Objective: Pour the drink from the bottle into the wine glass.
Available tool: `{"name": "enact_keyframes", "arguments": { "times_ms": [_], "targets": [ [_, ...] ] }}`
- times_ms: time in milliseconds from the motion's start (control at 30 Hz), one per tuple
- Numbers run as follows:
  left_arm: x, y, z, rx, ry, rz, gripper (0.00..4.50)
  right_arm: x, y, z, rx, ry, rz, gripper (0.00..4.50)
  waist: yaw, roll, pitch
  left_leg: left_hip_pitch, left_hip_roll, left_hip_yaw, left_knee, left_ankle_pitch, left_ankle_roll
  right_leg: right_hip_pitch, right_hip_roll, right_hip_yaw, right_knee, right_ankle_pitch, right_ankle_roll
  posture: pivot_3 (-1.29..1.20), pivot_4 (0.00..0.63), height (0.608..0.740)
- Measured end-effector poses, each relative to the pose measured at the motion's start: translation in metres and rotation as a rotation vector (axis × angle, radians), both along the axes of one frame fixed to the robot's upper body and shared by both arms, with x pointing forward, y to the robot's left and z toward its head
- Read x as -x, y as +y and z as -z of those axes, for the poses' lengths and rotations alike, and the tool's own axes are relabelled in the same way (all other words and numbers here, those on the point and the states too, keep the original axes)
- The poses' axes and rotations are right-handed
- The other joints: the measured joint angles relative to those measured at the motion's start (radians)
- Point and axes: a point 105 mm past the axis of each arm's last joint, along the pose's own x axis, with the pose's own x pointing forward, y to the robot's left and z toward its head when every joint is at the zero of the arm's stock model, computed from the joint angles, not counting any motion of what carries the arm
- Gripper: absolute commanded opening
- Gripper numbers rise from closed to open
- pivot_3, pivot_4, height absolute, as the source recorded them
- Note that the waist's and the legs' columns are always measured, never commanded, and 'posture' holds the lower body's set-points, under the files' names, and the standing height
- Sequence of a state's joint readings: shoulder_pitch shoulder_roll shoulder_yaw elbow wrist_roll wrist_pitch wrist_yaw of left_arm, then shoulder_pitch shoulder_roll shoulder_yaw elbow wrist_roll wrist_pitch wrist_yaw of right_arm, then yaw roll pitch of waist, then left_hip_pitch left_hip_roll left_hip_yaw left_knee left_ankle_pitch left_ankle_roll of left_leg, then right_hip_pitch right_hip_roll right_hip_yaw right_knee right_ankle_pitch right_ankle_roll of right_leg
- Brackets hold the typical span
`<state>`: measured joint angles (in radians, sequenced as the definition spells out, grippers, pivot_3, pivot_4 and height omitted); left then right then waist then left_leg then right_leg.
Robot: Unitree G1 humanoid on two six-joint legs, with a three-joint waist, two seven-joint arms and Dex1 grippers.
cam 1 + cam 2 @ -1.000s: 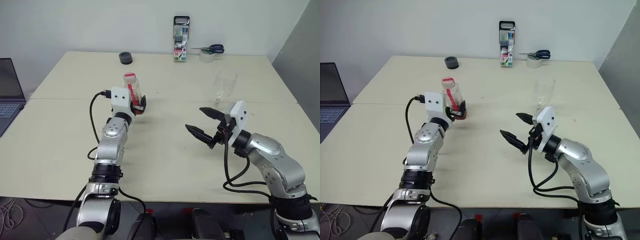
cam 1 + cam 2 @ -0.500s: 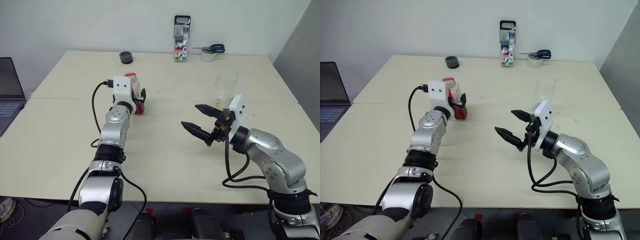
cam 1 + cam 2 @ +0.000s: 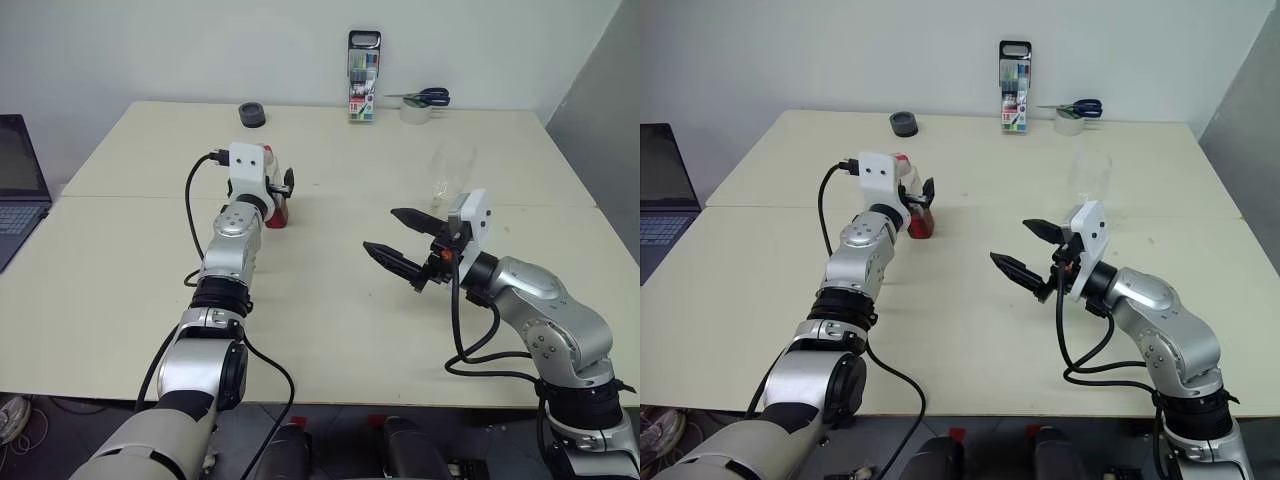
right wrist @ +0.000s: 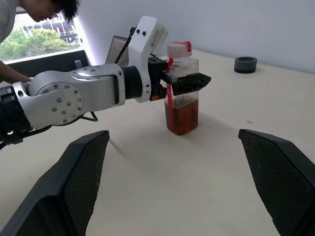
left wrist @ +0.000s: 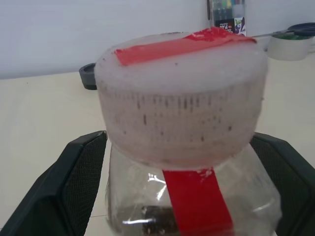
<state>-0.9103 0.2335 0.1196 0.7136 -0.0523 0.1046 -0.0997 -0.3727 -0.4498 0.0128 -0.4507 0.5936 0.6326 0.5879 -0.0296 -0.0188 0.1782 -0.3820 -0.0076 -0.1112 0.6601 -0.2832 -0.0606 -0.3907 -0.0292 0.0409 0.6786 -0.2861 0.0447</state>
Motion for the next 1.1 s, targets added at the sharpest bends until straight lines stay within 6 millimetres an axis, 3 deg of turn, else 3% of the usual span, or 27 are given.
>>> {"name": "enact_keyframes", "arguments": {
  "times_ms": [200, 500, 867, 1100],
  "targets": [
    [0.0, 0.0, 0.0, 0.0, -0.001, 0.0, 4.47, 0.0, 0.0, -0.001, -0.003, -0.007, 0.0, 4.5, 0.0, 0.0, 0.0, 0.0, 0.0, 0.0, 0.0, 0.0, 0.0, 0.0, 0.0, 0.0, 0.0, 0.0, 0.0, 0.0, 0.15, 0.74],
    [0.001, -0.001, -0.002, 0.001, -0.009, 0.004, 1.93, 0.0, 0.0, -0.001, -0.005, -0.008, -0.001, 4.5, 0.0, 0.0, 0.0, 0.0, 0.0, 0.0, 0.0, 0.0, 0.0, 0.0, 0.0, 0.0, 0.0, 0.0, 0.0, 0.0, 0.15, 0.74],
    [0.009, -0.011, 0.001, 0.027, -0.025, 0.112, 1.83, 0.0, 0.0, -0.002, -0.006, -0.013, 0.005, 4.5, -0.001, 0.0, 0.0, 0.0, 0.0, 0.0, 0.0, 0.0, 0.0, 0.0, 0.0, 0.0, 0.0, 0.0, 0.0, 0.0, 0.15, 0.74],
    [0.045, -0.085, 0.007, 0.04, -0.019, 0.634, 1.82, 0.014, -0.006, -0.018, 0.045, -0.079, 0.018, 4.5, 0.003, 0.0, 0.0, -0.002, -0.001, 0.0, 0.0, 0.001, -0.002, 0.0, -0.001, 0.0, -0.001, 0.0, 0.0, 0.0, 0.15, 0.74]
  ]
}}
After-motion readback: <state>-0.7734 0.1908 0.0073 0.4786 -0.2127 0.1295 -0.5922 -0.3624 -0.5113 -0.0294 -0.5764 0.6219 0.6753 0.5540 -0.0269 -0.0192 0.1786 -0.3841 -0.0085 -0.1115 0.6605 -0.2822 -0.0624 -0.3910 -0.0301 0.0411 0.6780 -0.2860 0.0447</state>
